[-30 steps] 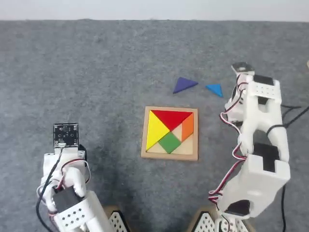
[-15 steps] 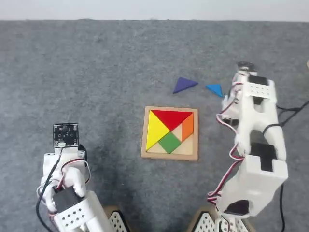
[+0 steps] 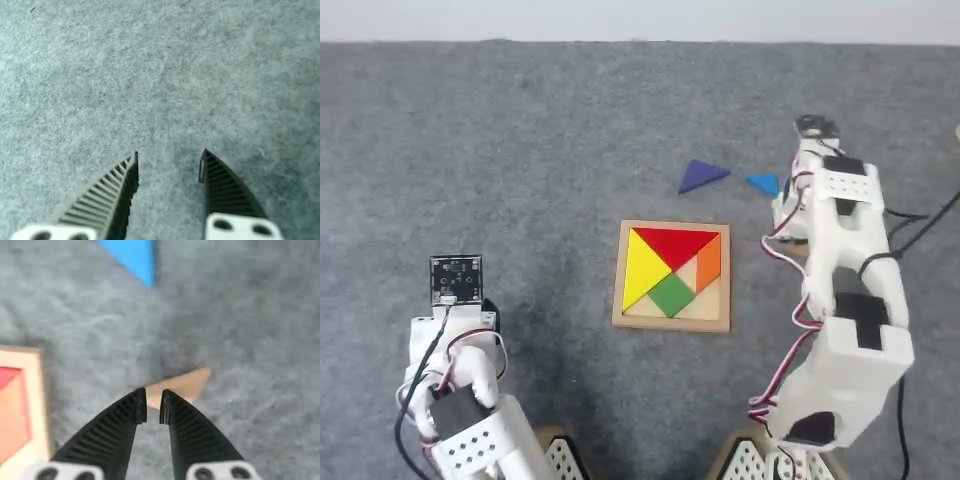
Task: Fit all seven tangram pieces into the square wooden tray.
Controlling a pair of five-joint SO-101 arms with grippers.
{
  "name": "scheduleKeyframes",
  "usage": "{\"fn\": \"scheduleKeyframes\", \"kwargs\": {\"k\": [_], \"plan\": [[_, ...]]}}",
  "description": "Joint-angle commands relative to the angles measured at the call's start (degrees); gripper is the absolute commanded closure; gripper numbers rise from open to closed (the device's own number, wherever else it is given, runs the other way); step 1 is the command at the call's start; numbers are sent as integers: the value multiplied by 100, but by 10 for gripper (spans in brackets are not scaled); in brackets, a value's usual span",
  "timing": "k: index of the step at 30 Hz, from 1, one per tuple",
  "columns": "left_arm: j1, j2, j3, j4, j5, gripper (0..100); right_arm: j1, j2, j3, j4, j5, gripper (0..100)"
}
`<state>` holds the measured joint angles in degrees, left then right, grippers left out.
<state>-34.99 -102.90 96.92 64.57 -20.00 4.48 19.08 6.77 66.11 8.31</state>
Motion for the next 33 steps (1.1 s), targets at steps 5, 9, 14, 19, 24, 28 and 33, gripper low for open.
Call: {"fn": "scheduleKeyframes", "kwargs": {"k": [5,9,14,19,24,28,33], "plan": [[35,-79,-48,0,9,808,251,787,-475,286,316,863],[26,-79,-48,0,9,808,585,857,-756,576,343,731],[35,-79,-48,0,9,808,734,760,-730,787,633,702],[35,-79,-48,0,9,808,752,760,-730,884,738,702],[35,-79,-48,0,9,808,796,716,-765,884,721,728],[44,-79,-48,0,9,808,734,708,-914,892,738,886],[44,-79,-48,0,9,808,716,760,-1178,892,703,947]]}}
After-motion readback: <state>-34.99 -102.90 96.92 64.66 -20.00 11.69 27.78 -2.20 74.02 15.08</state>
